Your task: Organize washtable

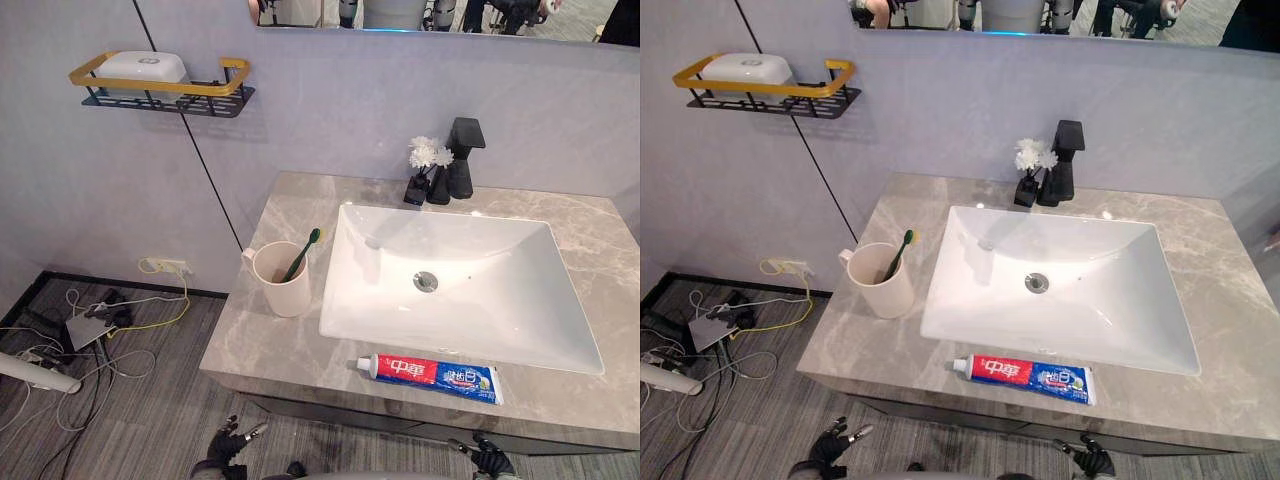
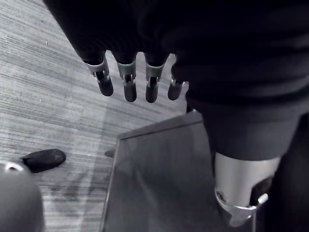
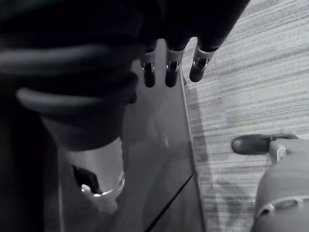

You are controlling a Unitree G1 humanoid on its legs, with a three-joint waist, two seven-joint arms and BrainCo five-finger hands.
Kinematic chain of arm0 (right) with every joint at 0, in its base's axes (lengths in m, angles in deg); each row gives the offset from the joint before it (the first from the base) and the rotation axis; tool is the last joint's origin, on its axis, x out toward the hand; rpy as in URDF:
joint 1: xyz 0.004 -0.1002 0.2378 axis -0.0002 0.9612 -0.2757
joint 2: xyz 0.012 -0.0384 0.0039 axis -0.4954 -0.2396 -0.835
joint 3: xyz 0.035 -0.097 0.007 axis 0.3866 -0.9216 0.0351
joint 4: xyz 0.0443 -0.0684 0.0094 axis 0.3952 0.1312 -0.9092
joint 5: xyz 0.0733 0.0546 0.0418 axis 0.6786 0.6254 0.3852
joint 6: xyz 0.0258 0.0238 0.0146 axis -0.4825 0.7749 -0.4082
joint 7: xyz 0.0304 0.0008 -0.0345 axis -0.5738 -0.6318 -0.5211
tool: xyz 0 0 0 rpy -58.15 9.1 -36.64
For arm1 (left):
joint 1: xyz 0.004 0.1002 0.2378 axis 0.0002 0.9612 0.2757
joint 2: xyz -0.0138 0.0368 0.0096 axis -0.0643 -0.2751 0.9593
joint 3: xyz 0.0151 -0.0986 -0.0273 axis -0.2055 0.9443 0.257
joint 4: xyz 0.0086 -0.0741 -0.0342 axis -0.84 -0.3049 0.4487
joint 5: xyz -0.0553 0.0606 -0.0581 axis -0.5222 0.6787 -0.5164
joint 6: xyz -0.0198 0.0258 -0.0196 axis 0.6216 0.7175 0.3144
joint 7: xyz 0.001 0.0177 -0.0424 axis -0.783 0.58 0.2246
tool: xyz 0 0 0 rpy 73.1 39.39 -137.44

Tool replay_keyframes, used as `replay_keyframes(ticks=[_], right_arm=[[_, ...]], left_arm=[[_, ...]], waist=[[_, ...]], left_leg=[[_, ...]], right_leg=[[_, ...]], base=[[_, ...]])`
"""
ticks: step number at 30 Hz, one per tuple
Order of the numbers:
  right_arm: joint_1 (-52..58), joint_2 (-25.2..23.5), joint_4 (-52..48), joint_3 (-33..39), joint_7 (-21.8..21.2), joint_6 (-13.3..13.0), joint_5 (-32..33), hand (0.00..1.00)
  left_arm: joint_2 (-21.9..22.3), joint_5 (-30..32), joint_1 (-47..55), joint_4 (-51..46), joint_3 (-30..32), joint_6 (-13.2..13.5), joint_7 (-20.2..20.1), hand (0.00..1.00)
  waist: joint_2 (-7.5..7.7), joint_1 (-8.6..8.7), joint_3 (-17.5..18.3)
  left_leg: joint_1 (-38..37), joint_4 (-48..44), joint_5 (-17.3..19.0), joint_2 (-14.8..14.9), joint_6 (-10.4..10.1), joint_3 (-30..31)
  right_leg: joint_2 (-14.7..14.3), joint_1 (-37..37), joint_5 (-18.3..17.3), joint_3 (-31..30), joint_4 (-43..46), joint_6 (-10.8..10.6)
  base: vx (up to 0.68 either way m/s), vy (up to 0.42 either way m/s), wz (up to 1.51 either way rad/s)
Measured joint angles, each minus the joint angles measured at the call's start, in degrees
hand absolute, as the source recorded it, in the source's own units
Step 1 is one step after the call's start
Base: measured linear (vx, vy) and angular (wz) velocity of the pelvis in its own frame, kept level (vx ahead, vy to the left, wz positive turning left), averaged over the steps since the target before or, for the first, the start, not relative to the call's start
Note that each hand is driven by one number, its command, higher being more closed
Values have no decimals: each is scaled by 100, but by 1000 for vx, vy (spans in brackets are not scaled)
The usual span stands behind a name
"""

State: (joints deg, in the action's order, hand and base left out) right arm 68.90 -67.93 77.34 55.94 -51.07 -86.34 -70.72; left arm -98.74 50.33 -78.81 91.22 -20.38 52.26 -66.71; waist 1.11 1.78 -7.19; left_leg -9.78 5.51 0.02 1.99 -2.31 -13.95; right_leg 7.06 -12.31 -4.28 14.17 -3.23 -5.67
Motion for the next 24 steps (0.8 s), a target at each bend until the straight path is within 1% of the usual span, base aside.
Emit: replay_keyframes(ticks=[1, 3, 4, 5, 6, 8, 9, 11, 12, 15, 17, 18, 19, 20, 21, 22, 24], right_arm=[[60, 41, -8, 124, 0, -6, 0, 0], [179, 86, -39, 125, -2, -6, -2, 0], [290, 84, -82, 125, -17, -14, -3, 0], [380, 80, -84, 126, -67, -13, -12, 0], [412, 76, -95, 126, -100, -13, -14, 0], [492, 42, -215, 129, -115, -11, -16, 0], [505, 35, -251, 139, -122, -11, -16, 0], [548, -3, -308, 313, -128, -1, -14, 0], [566, -5, -303, 326, -128, 7, -14, 0], [656, -46, -274, 329, -239, 7, -3, 0], [678, -100, -274, 322, -338, 8, 0, 0], [678, -114, -273, 320, -346, 7, 1, 0], [687, -127, -271, 318, -362, 7, 3, 0], [691, -128, -268, 278, -378, 6, 4, 0], [684, -129, -269, 208, -387, 2, 3, 0], [682, -136, -269, 192, -410, 0, 4, 0], [686, -133, -268, -22, -490, -4, 3, 0]], left_arm=[[-153, -42, 3, -252, 239, -2, 16, 0], [-286, -143, 24, -753, 519, 1, 56, 0], [-355, -172, 35, -1255, 677, 3, 123, 0], [-371, -175, 54, -1817, 814, 10, 166, 0], [-370, -175, 69, -2102, 876, 14, 194, 0], [-370, -165, 98, -3186, 1038, 29, 269, 0], [-368, -134, 97, -3441, 1073, 31, 302, 0], [-368, -71, 62, -4494, 1116, 38, 480, 0], [-367, 17, 37, -4774, 1118, 40, 528, 0], [-365, 632, -93, -6353, 1074, 67, 712, 0], [-367, 1067, -264, -7127, 835, 129, 746, 0], [-368, 1173, -284, -7365, 738, 137, 743, 0], [-370, 1365, -323, -7731, 536, 155, 743, 0], [-385, 1621, -417, -8179, 163, 199, 729, 0], [-463, 1780, -503, -8542, -260, 322, 709, 0], [-520, 1884, -551, -8689, -462, 378, 669, 0], [-829, 2106, -763, -9110, -1198, 553, 514, 0]], waist=[[2, -23, 2], [1, -63, 6], [-4, -100, 14], [-12, -126, 54], [-17, -136, 83], [-53, -155, 101], [-66, -178, 111], [-134, -264, 164], [-142, -266, 169], [-145, -269, 173], [-147, -266, 172], [-148, -263, 172], [-150, -256, 174], [-155, -257, 176], [-158, -252, 178], [-160, -248, 179], [-145, -186, 178]], left_leg=[[0, 0, -1, -1, 0, 26], [6, 0, -5, -5, -5, 63], [21, 0, -12, -7, -13, 120], [63, 0, -19, -8, -20, 155], [91, 0, -26, -8, -27, 174], [114, -1, -46, -13, -28, 274], [114, -1, -51, -12, -24, 278], [109, -3, -60, -14, -15, 312], [107, -4, -63, -19, -11, 343], [127, -106, -59, -34, -12, 465], [150, -187, -58, -34, -10, 538], [146, -206, -58, -34, -10, 552], [143, -239, -54, -33, -5, 564], [137, -254, -52, -31, -3, 576], [133, -268, -53, -28, -2, 585], [126, -280, -52, -26, -1, 584], [105, -344, -32, -15, 23, 584]], right_leg=[[2, -17, 0, 23, 0, 0], [6, -42, -1, 65, 0, 0], [7, -44, -4, 144, 0, 0], [6, -44, -6, 198, 0, 0], [6, -43, -6, 219, 0, 0], [3, -63, -9, 330, 0, -1], [1, -66, -9, 332, 0, -1], [1, -97, -9, 387, 0, -2], [2, -115, -11, 434, 0, -1], [9, -169, -32, 578, 0, 6], [6, -245, -32, 637, 3, 7], [6, -243, -32, 648, 4, 7], [5, -257, -32, 654, 11, 8], [4, -275, -33, 662, 15, 9], [2, -288, -32, 673, 22, 10], [1, -297, -32, 673, 25, 11], [-3, -348, -33, 683, 28, 15]], base=[[-20, -27, 10], [-23, -22, 14], [-40, -24, 22], [-31, -25, 22], [-4, -29, 24], [-7, -29, 19], [-22, -22, 8], [-9, -20, 8], [-12, -28, 21], [-32, -21, 20], [-36, -25, 16], [-37, -18, 12], [-62, -12, 5], [-74, -9, 5], [-71, -7, 4], [-71, -5, 3], [-78, -4, 0]])
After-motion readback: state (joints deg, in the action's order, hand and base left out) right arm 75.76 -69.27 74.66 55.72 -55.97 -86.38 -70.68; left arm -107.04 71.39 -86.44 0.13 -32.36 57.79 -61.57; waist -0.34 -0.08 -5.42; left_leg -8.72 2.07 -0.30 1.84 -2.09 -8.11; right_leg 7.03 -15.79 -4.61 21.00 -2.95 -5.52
